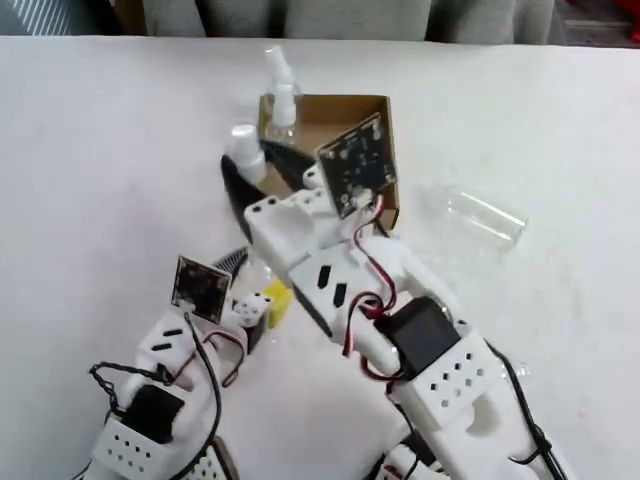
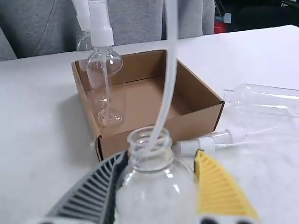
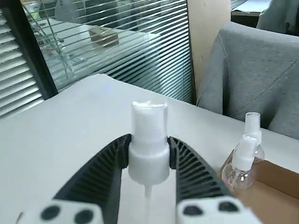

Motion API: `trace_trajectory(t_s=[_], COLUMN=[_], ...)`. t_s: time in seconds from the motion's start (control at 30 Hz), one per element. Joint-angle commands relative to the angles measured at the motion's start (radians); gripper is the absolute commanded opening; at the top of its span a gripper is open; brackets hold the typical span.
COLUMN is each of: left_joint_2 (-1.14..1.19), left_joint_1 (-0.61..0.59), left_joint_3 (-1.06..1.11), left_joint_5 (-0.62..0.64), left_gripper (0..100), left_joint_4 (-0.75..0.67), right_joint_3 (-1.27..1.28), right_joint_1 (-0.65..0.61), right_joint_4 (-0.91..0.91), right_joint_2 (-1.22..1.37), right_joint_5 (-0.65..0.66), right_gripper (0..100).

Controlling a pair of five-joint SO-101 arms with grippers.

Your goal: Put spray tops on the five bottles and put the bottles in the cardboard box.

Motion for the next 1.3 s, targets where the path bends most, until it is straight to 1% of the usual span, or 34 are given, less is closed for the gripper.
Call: trace_trajectory(t_s=[0.0, 0.33, 0.5, 0.7, 0.83, 0.9, 1.1, 1.27], left_joint_2=[-0.024, -0.024, -0.024, -0.024, -0.024, -0.024, -0.024, -0.024], left_joint_1=[0.005, 0.005, 0.005, 0.005, 0.005, 0.005, 0.005, 0.005], left_joint_3=[-0.003, -0.003, -0.003, -0.003, -0.003, -0.003, -0.003, -0.003], left_joint_5=[0.005, 0.005, 0.005, 0.005, 0.005, 0.005, 0.005, 0.005], left_gripper=[6, 6, 6, 6, 6, 6, 6, 6], left_joint_4=[0.011, 0.011, 0.011, 0.011, 0.011, 0.011, 0.011, 0.011], right_joint_3=[-0.025, 0.084, 0.149, 0.229, 0.253, 0.253, 0.285, 0.321], right_joint_1=[-0.015, 0.002, 0.053, 0.051, 0.051, 0.051, 0.047, 0.012], right_joint_4=[0.007, -0.007, -0.122, -0.163, -0.165, -0.163, -0.165, -0.165], right_joint_2=[-0.018, -0.018, -0.016, -0.019, -0.018, -0.018, -0.027, -0.027], right_joint_5=[0.012, 0.012, 0.012, 0.011, -0.112, -0.15, -0.158, -0.158], right_gripper=[1.6, 1.6, 1.6, 1.6, 1.6, 1.6, 1.6, 1.6])
